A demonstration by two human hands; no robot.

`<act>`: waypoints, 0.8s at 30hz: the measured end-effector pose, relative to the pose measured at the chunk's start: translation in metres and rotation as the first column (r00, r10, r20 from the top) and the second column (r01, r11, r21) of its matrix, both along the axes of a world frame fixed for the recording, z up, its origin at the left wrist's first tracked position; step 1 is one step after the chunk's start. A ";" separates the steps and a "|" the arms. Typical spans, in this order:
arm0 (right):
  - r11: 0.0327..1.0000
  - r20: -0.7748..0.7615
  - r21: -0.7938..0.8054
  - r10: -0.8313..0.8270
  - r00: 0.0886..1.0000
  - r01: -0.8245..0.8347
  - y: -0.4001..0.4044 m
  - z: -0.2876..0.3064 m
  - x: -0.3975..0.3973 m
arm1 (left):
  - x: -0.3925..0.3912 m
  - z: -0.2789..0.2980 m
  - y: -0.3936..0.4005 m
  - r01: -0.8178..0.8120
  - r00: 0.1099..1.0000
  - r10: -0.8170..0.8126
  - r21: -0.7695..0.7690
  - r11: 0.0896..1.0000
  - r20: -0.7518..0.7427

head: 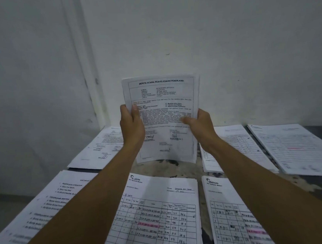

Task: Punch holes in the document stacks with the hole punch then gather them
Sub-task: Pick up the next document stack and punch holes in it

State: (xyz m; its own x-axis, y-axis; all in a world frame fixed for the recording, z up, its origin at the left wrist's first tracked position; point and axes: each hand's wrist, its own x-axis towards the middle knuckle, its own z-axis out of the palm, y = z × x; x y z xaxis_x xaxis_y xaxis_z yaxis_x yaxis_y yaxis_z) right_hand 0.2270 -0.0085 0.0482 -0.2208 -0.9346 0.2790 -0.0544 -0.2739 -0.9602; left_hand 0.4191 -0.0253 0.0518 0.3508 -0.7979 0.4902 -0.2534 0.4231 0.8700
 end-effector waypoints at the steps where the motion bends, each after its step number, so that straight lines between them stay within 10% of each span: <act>1: 1.000 -0.008 -0.018 -0.007 1.000 0.007 -0.001 0.002 0.002 | 0.000 0.001 0.001 -0.002 1.000 0.002 -0.014 1.000 -0.006; 24: 1.000 -0.018 -0.017 0.020 1.000 -0.020 -0.009 -0.017 0.004 | 0.003 -0.015 0.002 -0.020 1.000 0.019 0.041 0.999 0.017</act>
State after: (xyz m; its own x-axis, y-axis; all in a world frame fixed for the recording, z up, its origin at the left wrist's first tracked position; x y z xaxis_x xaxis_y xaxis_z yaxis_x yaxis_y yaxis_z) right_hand 0.2312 -0.0177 0.0314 -0.1973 -0.9337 0.2988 -0.0654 -0.2916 -0.9543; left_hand 0.4223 -0.0231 0.0365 0.3586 -0.8107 0.4627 -0.2762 0.3813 0.8822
